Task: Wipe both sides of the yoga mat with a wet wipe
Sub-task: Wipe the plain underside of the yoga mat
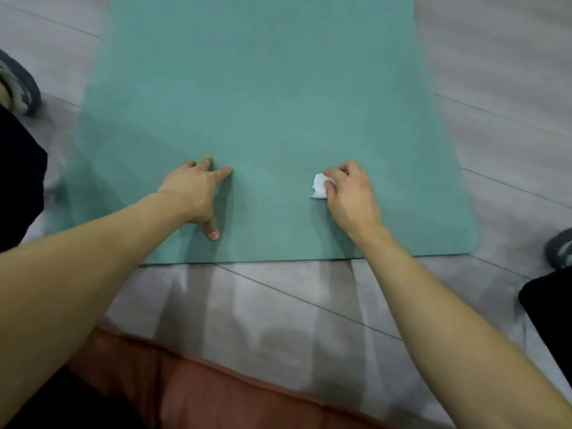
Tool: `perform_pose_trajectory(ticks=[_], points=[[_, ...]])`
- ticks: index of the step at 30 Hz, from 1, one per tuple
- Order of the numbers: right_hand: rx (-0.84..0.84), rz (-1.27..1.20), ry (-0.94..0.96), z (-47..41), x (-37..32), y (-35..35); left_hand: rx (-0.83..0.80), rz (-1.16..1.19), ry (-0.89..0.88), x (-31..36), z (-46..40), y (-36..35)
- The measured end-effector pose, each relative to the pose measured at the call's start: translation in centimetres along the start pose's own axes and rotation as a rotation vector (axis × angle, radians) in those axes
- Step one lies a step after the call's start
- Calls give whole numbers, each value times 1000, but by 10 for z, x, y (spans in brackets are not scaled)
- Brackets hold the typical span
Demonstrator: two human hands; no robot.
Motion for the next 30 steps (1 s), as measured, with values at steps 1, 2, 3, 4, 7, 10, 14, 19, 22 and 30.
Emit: perform_pose_trajectory(ticks=[1, 2, 3, 4, 7, 10, 14, 19, 22, 30], points=[[-7, -13, -44, 3, -2, -5, 4, -4, -1, -1, -2, -2], [14, -27, -51, 9, -8, -10, 8, -8, 1, -2, -3, -4], [24, -47, -13, 18, -19, -18, 10, -9, 2, -3, -3, -4], [-1, -71, 77, 33, -36, -28, 9, -7, -1, -3, -3, -5], [-306, -105, 549, 82, -88, -46, 14, -13, -1, -1, 1, -2], [-236, -66, 693, 57, -64, -30, 20, -3, -4, -3, -1, -3], [132, 135, -102, -22, 66, 19, 23, -9, 3, -3, -3, -7], [206, -78, -119, -10, 4, -23, -3, 2, 14, -2, -4, -6], [-200, -126, 490, 44, -92, -64, 0, 9, 15, -3, -6, -7], [220, 103, -139, -50, 103, 35, 23, -15, 6, -7, -11, -16]])
Point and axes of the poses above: each hand's wrist, its own z-axis away from the middle knuckle, its own y-axis out of the back of the hand, x = y × z, the point moved 1 cm from there along -z, towards the middle knuckle, and after that the axes turned 8 degrees about -z, right-handed, at the moved point
